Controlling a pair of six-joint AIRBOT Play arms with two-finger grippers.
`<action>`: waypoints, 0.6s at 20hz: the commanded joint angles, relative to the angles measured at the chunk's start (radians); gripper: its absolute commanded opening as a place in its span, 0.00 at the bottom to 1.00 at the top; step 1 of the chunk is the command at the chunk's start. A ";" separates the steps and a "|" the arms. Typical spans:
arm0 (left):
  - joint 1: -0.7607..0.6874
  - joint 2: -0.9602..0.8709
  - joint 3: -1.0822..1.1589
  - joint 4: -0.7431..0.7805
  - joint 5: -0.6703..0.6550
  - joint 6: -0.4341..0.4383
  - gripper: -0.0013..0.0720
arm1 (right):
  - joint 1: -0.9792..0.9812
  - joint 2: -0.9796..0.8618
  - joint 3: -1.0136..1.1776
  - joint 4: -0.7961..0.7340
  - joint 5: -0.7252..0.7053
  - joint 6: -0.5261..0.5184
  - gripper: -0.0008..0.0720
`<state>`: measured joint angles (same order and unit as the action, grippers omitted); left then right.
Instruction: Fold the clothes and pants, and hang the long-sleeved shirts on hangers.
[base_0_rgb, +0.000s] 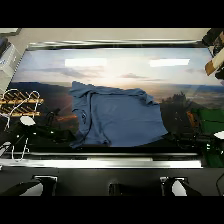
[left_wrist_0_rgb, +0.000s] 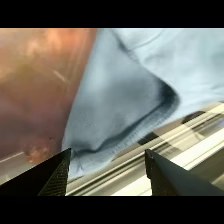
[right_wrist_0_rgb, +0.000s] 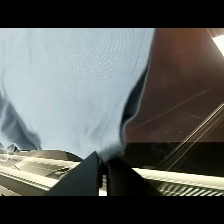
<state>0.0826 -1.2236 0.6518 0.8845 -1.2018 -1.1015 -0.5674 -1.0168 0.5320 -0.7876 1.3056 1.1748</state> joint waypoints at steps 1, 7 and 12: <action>0.080 0.013 0.020 -0.002 -0.046 0.003 0.76 | 0.000 0.001 0.001 0.002 0.000 -0.001 0.06; 0.083 -0.013 -0.070 -0.003 -0.020 0.033 0.76 | 0.000 0.001 0.001 0.007 -0.005 -0.001 0.06; 0.048 -0.033 -0.111 -0.045 0.016 0.058 0.74 | 0.000 0.001 0.001 0.058 -0.014 -0.005 0.06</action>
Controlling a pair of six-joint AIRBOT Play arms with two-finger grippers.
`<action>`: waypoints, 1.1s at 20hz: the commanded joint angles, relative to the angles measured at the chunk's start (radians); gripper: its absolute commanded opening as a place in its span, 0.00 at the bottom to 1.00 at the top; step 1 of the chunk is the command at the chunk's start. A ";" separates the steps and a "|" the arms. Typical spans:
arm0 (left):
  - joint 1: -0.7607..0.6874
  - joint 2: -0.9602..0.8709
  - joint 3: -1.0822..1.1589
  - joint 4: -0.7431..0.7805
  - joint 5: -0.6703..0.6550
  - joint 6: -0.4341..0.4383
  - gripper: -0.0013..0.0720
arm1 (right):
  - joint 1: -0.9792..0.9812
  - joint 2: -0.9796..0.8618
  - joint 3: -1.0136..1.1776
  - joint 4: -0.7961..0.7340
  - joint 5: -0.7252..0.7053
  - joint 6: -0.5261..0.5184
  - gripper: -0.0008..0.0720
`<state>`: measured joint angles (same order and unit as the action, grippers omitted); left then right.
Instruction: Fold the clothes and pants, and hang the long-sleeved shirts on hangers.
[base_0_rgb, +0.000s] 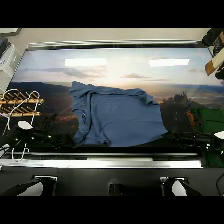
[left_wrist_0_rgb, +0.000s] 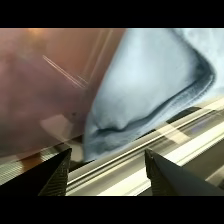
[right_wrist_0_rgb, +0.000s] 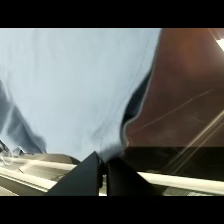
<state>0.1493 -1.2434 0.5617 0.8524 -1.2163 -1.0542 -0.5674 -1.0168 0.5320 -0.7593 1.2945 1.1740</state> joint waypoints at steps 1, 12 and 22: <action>-0.033 -0.015 -0.020 -0.024 0.048 0.010 0.71 | 0.000 0.001 0.001 0.040 -0.001 -0.008 0.06; -0.076 0.013 0.335 -0.240 -0.012 -0.043 0.04 | 0.017 0.119 0.256 0.284 0.060 -0.069 0.06; -0.074 0.113 1.635 0.042 0.008 -0.417 0.04 | 0.270 0.140 1.342 0.222 -0.157 0.166 0.06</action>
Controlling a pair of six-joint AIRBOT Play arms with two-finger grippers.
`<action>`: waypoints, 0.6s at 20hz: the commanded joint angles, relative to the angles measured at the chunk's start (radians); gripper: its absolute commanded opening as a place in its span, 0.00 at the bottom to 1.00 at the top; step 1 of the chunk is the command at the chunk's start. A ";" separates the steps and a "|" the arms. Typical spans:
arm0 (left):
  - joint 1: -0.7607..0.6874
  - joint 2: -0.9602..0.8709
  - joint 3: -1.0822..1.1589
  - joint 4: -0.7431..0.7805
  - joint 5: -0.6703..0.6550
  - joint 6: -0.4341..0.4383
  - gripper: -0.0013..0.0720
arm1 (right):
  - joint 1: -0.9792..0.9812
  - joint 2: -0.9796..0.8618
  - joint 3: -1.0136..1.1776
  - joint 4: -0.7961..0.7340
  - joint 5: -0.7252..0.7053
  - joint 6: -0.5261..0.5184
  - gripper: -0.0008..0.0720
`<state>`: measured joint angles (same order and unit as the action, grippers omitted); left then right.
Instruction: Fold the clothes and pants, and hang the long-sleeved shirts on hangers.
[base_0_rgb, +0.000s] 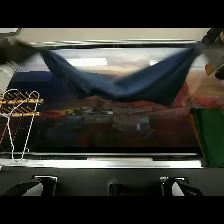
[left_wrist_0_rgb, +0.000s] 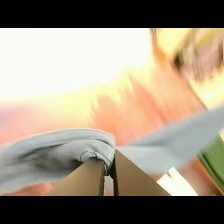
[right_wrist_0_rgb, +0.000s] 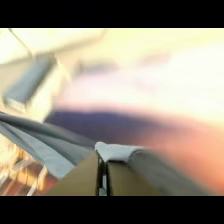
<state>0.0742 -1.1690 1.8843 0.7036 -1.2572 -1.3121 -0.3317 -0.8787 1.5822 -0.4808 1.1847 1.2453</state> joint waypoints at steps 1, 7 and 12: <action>0.001 0.087 0.324 0.260 0.098 -0.201 0.04 | 0.034 0.002 0.397 -0.088 -0.042 0.132 0.06; 0.001 0.404 0.124 0.628 0.237 -0.399 0.04 | 0.034 0.068 0.587 -0.261 -0.079 0.297 0.06; 0.001 0.319 0.103 0.657 0.086 -0.386 0.04 | 0.034 -0.030 0.552 -0.335 0.094 0.349 0.06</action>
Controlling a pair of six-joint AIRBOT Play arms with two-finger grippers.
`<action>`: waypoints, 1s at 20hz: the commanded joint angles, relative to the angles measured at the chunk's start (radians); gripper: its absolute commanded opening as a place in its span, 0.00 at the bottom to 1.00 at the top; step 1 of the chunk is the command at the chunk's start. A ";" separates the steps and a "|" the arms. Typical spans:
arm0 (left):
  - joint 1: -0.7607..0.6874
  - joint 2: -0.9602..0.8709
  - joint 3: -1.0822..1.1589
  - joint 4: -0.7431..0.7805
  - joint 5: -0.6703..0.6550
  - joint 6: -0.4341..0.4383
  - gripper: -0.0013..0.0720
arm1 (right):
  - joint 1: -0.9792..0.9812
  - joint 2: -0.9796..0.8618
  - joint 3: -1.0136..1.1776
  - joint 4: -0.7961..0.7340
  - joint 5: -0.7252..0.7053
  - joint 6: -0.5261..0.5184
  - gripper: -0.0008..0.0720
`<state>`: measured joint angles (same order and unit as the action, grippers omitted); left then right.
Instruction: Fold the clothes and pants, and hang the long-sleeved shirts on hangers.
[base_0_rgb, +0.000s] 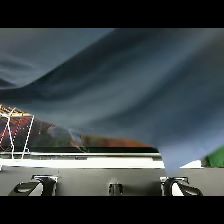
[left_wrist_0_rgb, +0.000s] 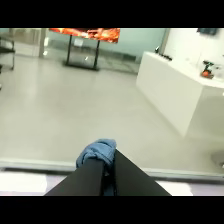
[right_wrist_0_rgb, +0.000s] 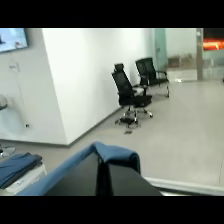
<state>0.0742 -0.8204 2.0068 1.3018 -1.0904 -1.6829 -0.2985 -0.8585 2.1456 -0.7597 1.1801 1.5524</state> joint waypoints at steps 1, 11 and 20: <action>-0.001 -0.079 -0.040 0.053 -0.134 0.006 0.04 | 0.001 -0.086 -0.051 -0.057 0.140 0.042 0.06; -0.016 -0.786 -0.296 -0.043 -0.026 0.180 0.04 | 0.129 -0.612 -0.579 -0.251 0.010 -0.051 0.06; -0.084 -1.104 -0.289 -0.080 0.175 0.192 0.26 | 0.205 -0.974 -0.578 -0.266 -0.393 0.086 0.09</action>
<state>0.0025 -1.8618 1.7164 1.2354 -0.9550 -1.4982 -0.1028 -1.7618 1.5723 -1.0332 0.8822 1.5955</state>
